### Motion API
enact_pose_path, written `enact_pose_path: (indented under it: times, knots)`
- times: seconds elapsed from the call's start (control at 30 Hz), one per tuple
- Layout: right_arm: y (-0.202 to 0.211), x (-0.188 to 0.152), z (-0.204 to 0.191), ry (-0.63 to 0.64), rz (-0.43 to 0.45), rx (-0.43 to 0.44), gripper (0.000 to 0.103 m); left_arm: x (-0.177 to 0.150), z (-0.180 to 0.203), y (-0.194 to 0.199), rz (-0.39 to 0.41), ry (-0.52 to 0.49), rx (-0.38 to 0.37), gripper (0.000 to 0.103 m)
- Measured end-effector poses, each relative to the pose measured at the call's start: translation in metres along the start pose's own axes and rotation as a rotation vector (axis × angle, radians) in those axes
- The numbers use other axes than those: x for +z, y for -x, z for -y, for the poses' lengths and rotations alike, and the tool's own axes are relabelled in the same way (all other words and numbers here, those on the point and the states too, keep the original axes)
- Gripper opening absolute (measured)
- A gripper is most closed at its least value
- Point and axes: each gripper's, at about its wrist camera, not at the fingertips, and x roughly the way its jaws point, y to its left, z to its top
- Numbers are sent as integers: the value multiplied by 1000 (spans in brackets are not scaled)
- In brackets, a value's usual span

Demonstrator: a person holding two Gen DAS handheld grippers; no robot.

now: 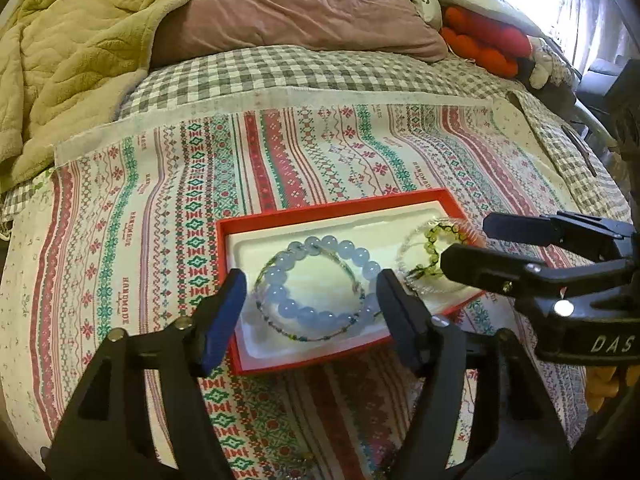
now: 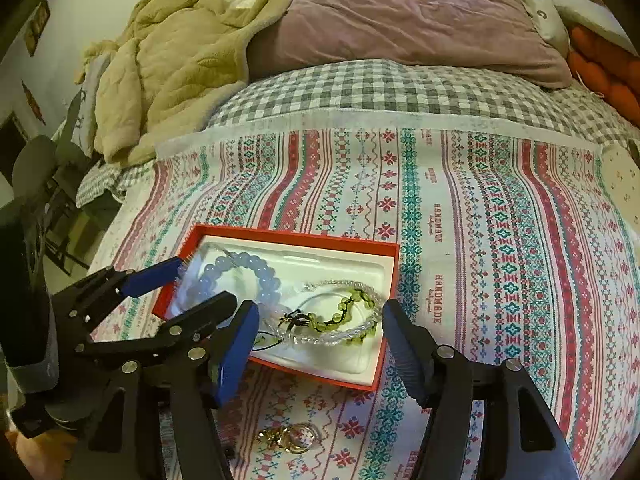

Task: Organize jewelry
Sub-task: 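Carry both bracelets into the red box and open both grippers, then withdraw both tools and move toward the rings and earrings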

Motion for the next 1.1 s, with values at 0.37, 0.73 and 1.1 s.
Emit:
enact_pose_path:
  times: [0.37,0.73,1.1]
  knots:
    - [24,-4,-2,18,18,5,73,-10,9,19,-9,-44,8,82]
    - [49,-29,-5,83,-9,-46,83,-38,16,48,-46,-90,87,98]
    - [51,-60,-4,102,-92,-104,91,-65,1,59,-131,-9,86,102]
